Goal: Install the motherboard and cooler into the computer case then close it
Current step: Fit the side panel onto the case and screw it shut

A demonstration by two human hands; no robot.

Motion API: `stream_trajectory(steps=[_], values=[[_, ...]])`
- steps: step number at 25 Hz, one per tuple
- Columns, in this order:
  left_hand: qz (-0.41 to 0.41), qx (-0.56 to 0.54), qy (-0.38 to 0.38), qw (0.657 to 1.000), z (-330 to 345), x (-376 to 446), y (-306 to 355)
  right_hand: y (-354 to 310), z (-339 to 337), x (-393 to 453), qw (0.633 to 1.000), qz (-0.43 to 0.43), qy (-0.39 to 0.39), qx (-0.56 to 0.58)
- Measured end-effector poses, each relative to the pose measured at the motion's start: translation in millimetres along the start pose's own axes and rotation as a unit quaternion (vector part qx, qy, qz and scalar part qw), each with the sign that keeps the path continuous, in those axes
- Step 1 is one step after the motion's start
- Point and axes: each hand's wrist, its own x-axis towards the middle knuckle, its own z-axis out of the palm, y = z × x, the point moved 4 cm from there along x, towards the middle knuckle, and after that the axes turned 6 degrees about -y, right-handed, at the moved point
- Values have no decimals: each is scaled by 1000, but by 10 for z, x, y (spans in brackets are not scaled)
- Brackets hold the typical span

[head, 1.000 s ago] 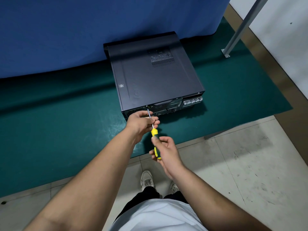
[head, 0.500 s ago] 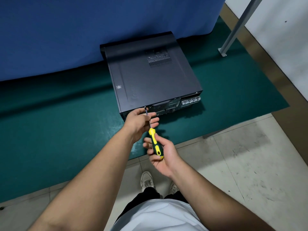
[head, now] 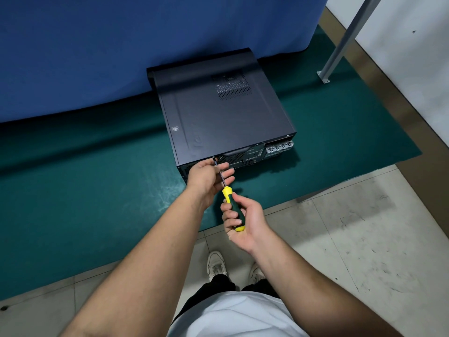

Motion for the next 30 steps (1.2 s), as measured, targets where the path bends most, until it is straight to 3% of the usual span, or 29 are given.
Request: stream_trajectory(steps=[1, 2, 3, 5, 6, 7, 8, 11, 12, 13, 15, 19, 24, 30], values=[[1, 3, 1, 1000, -10, 1, -1, -16, -7, -2, 999, -13, 3, -46], [2, 9, 4, 1000, -21, 5, 6, -41, -13, -13, 984, -68, 23, -165], [3, 15, 8, 1000, -32, 15, 10, -74, -6, -30, 928, -148, 62, -337], [6, 15, 16, 1000, -43, 23, 7, -88, 33, -62, 730, -283, 135, -607], [5, 12, 19, 1000, -40, 23, 3, -101, 46, -54, 668, -317, 167, -652], [3, 7, 22, 1000, -37, 29, -3, -125, 54, -34, 658, -330, 192, -649], [1, 2, 24, 1000, -40, 38, -8, -133, 51, -19, 687, -322, 201, -620], [-1, -12, 22, 1000, -69, 61, -33, -99, 20, 67, 888, -238, 140, -368], [0, -14, 19, 1000, -83, 70, -35, -74, 32, 74, 935, -199, 102, -274], [1, -17, 18, 1000, -98, 78, -33, -62, 35, 77, 958, -173, 72, -218], [-1, -19, 19, 1000, -113, 93, -35, -84, 14, 62, 953, -173, 51, -243], [1, -23, 22, 999, -92, 82, -45, -138, 30, 48, 841, -236, 120, -472], [8, -28, 12, 1000, -59, 61, -59, -227, 5, 51, 869, -176, 83, -455], [22, 32, -46, 998, -48, -38, -132, -714, -160, -176, 835, -172, 35, -522]])
